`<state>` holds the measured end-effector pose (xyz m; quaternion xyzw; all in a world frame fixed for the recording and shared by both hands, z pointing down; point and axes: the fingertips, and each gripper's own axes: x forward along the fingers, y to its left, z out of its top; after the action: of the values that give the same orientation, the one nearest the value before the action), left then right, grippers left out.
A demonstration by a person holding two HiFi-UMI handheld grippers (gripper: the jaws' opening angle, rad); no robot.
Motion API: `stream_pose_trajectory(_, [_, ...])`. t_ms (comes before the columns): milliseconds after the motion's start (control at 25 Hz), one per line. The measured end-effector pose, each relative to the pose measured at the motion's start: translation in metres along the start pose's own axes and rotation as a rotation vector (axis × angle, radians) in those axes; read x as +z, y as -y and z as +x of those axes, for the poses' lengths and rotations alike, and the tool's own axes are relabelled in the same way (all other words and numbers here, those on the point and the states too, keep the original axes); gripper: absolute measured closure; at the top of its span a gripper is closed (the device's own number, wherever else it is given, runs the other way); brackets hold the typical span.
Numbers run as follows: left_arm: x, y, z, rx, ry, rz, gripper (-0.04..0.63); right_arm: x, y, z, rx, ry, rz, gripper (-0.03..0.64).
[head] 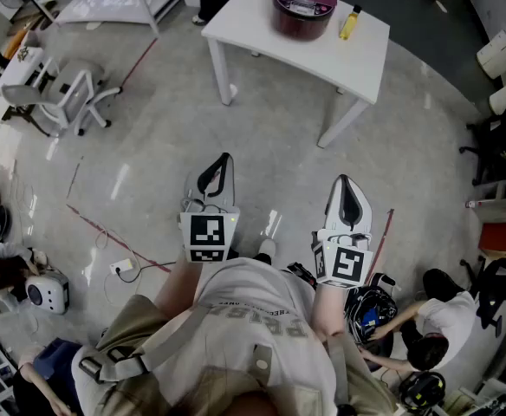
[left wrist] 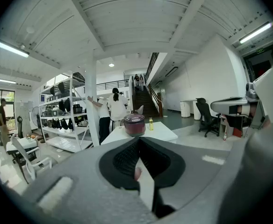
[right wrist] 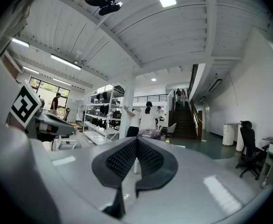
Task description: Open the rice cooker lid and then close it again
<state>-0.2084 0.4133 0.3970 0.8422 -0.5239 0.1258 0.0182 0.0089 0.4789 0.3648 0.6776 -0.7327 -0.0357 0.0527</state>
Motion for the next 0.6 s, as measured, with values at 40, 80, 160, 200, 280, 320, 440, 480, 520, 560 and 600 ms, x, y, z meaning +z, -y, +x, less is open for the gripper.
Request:
stream_pose_trajectory(40, [0.0, 0.0, -0.001, 0.002, 0.0, 0.0, 0.588, 0.0, 0.0, -0.001, 0.001, 0.0, -0.001, 0.62])
stream_pose_trajectory(80, [0.0, 0.001, -0.002, 0.004, 0.0, 0.0, 0.588, 0.001, 0.0, -0.003, 0.002, 0.001, -0.002, 0.62])
stream_pose_trajectory(160, [0.0, 0.002, -0.004, 0.006, -0.002, 0.0, 0.588, 0.001, 0.0, -0.005, 0.004, 0.001, -0.005, 0.62])
stream_pose_trajectory(200, [0.0, 0.003, -0.004, 0.006, -0.002, 0.0, 0.588, 0.001, 0.0, -0.005, 0.005, 0.001, -0.005, 0.62])
stream_pose_trajectory(280, [0.0, 0.004, -0.005, 0.007, -0.005, 0.002, 0.588, 0.001, 0.0, -0.006, 0.01, -0.002, -0.004, 0.62])
stream_pose_trajectory(320, [-0.001, 0.005, -0.004, 0.009, -0.007, 0.003, 0.588, 0.001, 0.0, -0.005, 0.014, -0.003, -0.003, 0.62])
stream_pose_trajectory(440, [-0.001, 0.008, -0.003, 0.012, -0.013, 0.002, 0.588, 0.0, 0.002, -0.003, 0.028, -0.005, -0.007, 0.62])
stream_pose_trajectory(480, [-0.001, 0.01, -0.002, 0.015, -0.016, 0.002, 0.588, 0.0, 0.003, -0.003, 0.032, -0.007, -0.005, 0.62])
stream_pose_trajectory(520, [-0.001, 0.011, -0.001, 0.018, -0.019, 0.002, 0.588, -0.001, 0.004, -0.002, 0.035, -0.01, 0.0, 0.62])
stream_pose_trajectory(560, [-0.001, 0.012, 0.0, 0.022, -0.02, 0.003, 0.588, -0.002, 0.007, -0.001, 0.037, -0.012, 0.008, 0.62])
stream_pose_trajectory(600, [-0.001, 0.013, 0.0, 0.027, -0.021, 0.004, 0.588, -0.004, 0.009, -0.001, 0.038, -0.014, 0.018, 0.62])
